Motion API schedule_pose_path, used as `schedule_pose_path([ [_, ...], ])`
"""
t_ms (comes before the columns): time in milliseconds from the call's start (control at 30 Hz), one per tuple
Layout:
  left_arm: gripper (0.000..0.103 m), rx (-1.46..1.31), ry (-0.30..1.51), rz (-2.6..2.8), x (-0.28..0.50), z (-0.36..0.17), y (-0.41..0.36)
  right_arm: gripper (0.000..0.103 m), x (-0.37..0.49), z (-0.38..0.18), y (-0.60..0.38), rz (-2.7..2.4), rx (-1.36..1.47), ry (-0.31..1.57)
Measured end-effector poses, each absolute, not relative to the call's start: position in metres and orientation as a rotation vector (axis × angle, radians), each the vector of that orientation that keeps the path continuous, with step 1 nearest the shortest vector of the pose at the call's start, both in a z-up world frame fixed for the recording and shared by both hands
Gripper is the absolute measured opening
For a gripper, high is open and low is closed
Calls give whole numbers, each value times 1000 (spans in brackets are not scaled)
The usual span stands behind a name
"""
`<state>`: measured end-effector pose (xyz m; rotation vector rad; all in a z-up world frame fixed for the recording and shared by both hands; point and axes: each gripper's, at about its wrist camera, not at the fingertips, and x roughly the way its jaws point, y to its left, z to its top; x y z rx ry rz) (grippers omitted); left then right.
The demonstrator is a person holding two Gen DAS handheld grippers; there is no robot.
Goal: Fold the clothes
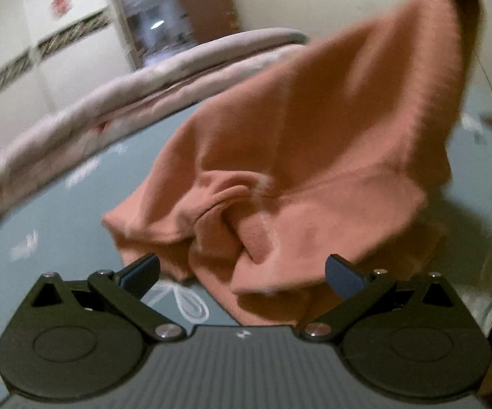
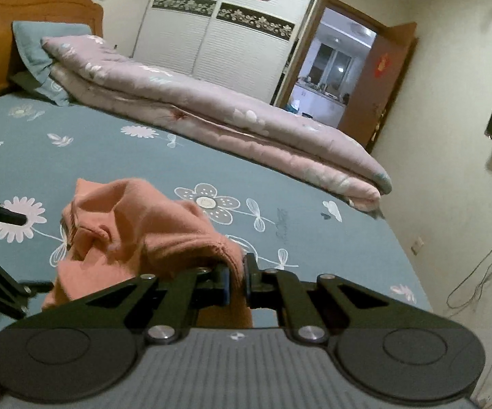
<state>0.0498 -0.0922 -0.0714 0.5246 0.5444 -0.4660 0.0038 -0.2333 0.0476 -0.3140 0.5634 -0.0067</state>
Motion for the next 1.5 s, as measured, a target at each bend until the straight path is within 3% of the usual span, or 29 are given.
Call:
schedule_pose_path([
  [167,102,844,423,-575,28,-101,-126,10,4,48,-237,16,-296,563],
  [333,102,947,356,-670,21,-120,-150,10,7,55,-232,51,-294,553],
  [467,94,971,246,-637,27,-127,-169,10,11,62,-229,81,-281,539],
  [633,23,979,213,-555,35,-133,-188,10,9,68,-227,93,-264,537],
  [733,4,877,252,-533,37,-124,-180,10,11,65,-228,87,-268,548],
  [1200,3,535,418,-380,72,-14,-69,11,15,9,-211,287,-238,732],
  [1500,3,417,503,-317,78,-1,-28,15,14,-52,-161,386,-236,831],
])
